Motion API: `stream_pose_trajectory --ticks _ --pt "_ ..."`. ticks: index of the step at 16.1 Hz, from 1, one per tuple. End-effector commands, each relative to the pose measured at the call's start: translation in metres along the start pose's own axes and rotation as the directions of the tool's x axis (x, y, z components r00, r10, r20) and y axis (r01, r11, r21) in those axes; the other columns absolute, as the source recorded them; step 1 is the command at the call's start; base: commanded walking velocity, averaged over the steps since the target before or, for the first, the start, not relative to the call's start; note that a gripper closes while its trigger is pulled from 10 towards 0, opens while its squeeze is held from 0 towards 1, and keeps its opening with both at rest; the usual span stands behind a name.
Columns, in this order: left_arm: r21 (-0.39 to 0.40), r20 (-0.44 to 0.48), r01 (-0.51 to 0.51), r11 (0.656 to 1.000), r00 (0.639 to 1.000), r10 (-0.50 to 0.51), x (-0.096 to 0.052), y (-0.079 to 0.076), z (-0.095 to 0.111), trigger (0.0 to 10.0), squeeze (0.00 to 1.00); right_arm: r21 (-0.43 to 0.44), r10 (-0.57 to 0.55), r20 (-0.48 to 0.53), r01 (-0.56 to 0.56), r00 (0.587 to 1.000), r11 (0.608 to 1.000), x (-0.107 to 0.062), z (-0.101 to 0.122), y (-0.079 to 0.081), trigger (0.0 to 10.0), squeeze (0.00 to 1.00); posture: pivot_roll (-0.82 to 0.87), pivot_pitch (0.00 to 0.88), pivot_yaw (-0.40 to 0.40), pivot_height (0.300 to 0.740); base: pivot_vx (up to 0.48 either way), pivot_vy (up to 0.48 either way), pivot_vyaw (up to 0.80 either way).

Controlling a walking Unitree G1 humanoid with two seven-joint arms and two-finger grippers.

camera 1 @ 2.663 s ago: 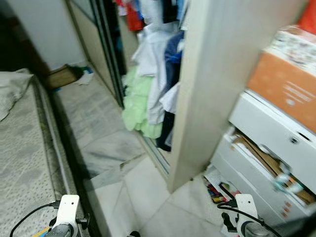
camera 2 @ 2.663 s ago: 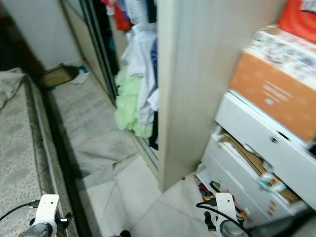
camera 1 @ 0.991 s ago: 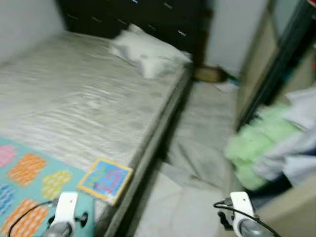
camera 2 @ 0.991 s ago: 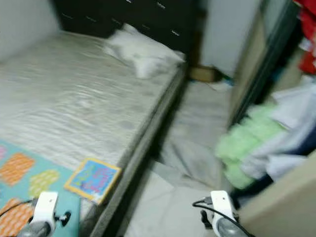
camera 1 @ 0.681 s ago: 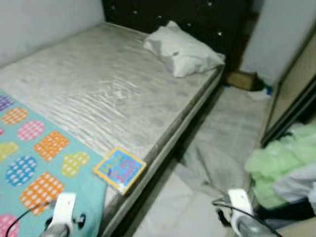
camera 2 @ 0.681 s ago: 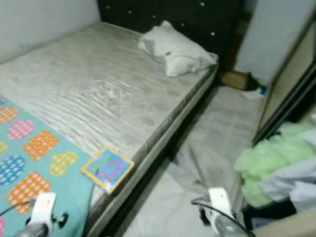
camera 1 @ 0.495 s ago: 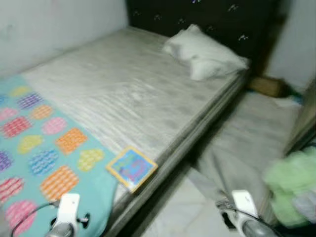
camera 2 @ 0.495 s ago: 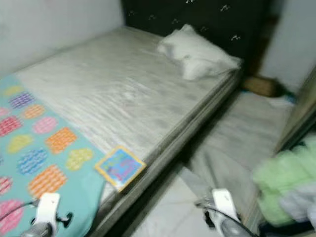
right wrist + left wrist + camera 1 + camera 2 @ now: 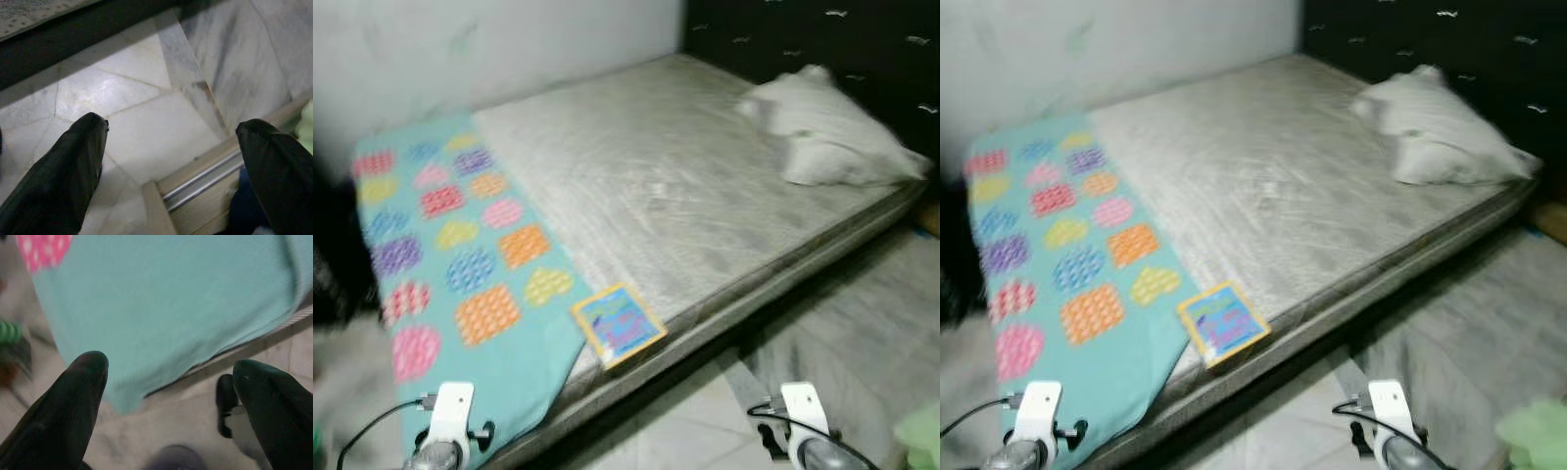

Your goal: Clean up the room

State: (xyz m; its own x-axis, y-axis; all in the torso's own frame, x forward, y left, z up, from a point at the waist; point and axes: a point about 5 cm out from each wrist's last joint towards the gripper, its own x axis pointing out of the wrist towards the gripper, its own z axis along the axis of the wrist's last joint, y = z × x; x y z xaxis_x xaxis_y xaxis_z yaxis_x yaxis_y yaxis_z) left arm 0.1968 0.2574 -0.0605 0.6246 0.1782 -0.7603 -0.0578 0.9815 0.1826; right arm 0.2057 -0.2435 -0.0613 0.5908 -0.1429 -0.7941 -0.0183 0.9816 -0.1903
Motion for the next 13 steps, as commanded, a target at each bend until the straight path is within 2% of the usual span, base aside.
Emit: stream_pose_trajectory --ticks 1,11,13 --pt "0.011 -0.020 0.000 1.000 1.000 0.001 -0.0012 0.0032 -0.0053 10.0 0.00 -0.014 0.022 0.006 -0.021 1.000 1.000 0.0008 0.0033 0.0051 10.0 0.00 0.02 0.065 -0.013 0.740 0.000 0.000 0.79" --pt "0.008 -0.016 -0.001 1.000 1.000 0.001 -0.0007 0.0028 -0.0031 10.0 0.00 -0.026 0.021 0.014 -0.020 1.000 0.999 0.0011 0.0061 0.0049 10.0 0.00 0.01 0.061 -0.014 0.740 0.000 0.000 0.77" --pt "0.009 -0.017 -0.001 1.000 1.000 0.001 -0.0006 0.0028 -0.0030 10.0 0.00 -0.001 0.008 -0.006 -0.008 1.000 1.000 0.0012 0.0041 0.0044 10.0 0.00 0.01 0.063 -0.012 0.740 0.000 0.000 0.00"
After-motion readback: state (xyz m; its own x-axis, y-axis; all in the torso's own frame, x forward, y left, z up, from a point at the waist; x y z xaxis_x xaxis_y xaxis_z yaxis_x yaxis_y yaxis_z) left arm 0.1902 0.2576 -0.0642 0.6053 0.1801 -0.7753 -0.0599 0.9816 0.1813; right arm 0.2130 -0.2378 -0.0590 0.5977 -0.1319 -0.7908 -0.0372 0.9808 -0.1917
